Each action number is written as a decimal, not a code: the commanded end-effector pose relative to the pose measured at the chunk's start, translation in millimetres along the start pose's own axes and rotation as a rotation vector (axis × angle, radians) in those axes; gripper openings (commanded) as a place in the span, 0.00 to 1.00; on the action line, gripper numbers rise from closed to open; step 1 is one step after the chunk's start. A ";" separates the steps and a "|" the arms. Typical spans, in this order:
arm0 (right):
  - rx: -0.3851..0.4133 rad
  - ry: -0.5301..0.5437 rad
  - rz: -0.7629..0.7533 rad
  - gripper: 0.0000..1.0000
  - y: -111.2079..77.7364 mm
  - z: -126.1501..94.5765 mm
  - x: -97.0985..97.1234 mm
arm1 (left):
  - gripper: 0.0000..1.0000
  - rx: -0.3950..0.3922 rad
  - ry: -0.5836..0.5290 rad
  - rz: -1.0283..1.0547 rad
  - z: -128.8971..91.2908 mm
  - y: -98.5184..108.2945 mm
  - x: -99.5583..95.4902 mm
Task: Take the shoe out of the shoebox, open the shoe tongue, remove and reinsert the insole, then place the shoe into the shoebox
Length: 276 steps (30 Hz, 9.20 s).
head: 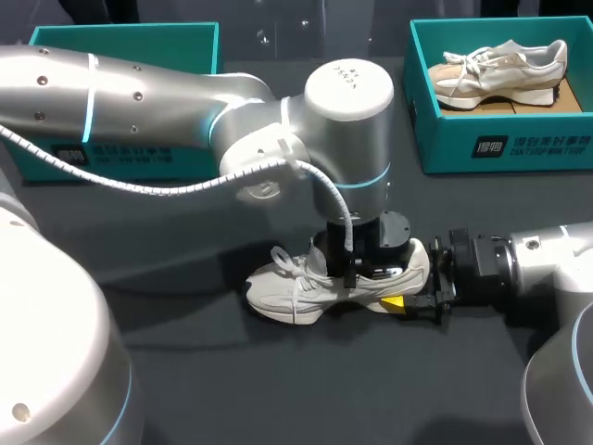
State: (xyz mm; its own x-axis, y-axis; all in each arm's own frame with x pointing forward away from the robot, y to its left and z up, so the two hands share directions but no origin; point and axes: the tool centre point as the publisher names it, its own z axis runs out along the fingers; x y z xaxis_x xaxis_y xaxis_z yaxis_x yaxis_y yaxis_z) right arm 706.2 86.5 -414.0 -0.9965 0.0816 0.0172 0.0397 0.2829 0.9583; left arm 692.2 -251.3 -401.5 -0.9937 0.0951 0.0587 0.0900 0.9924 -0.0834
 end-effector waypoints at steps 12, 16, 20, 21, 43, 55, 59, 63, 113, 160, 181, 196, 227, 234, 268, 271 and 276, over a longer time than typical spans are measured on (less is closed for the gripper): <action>0.002 -0.002 0.000 0.00 -1.3 1.1 1.9 | 0.00 0.036 -0.035 -0.042 -2.2 6.8 -11.2; 0.002 -0.002 0.000 0.00 -1.3 1.1 1.9 | 0.00 0.079 -0.009 -0.055 -11.6 8.6 -10.6; 0.002 -0.002 0.000 0.00 -1.3 1.1 1.9 | 0.00 0.121 0.013 -0.065 -22.2 8.7 -9.8; 0.002 -0.002 0.000 0.00 -1.3 1.1 1.9 | 0.00 0.129 0.018 -0.067 -24.6 8.3 -9.7; 0.002 -0.002 0.000 0.00 -1.3 1.1 1.9 | 0.00 0.143 0.136 -0.029 -36.0 0.1 -3.4; 0.002 -0.002 0.000 0.00 -1.3 1.1 1.9 | 0.15 0.049 0.240 0.003 -26.5 -1.5 6.3; 0.002 -0.002 0.000 0.00 -1.3 1.1 1.9 | 0.28 0.034 0.216 0.009 -17.4 -4.1 10.2; 0.002 -0.002 0.000 0.00 -1.3 1.1 1.9 | 0.31 0.030 0.174 0.003 -4.7 -6.6 10.6; 0.002 -0.002 0.000 0.00 -1.3 1.1 1.9 | 0.00 0.367 0.150 -0.126 -61.6 14.5 -3.3; 0.002 -0.002 0.000 0.00 -1.3 1.1 1.9 | 0.46 0.581 -0.322 -0.263 -80.7 -51.7 -2.0; 0.002 -0.002 0.000 0.00 -1.3 1.1 1.9 | 0.44 0.615 -0.523 -0.296 -55.7 -67.4 -8.0; 0.002 -0.002 0.000 0.00 -1.3 1.1 1.9 | 0.17 0.645 -0.580 -0.284 -50.4 -55.3 -19.6; 0.002 -0.002 0.000 0.00 -1.3 1.1 1.9 | 0.00 0.714 -0.286 -0.313 -121.2 -90.5 -3.6; 0.002 -0.002 0.000 0.00 -1.3 1.1 1.9 | 0.00 0.683 -0.190 -0.302 -142.3 -103.3 11.5; 0.002 -0.002 0.000 0.00 -1.3 1.1 1.9 | 0.00 0.963 0.184 -0.460 -238.4 -116.1 47.3; 0.002 -0.002 0.000 0.00 -1.3 1.1 1.9 | 0.00 1.047 0.226 -0.494 -254.4 -114.6 59.4; 0.002 -0.002 0.000 0.00 -1.3 1.1 1.9 | 0.00 1.173 0.273 -0.540 -283.9 -105.4 76.1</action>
State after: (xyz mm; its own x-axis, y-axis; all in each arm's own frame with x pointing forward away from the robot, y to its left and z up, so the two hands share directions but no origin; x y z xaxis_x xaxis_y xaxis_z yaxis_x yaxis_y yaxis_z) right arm 706.4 86.4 -413.9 -0.9965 0.0815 0.0171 0.0396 0.2829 0.9583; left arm 633.4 -354.8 -110.3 -0.8412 -0.1708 0.5131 -0.5337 0.4157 -0.7365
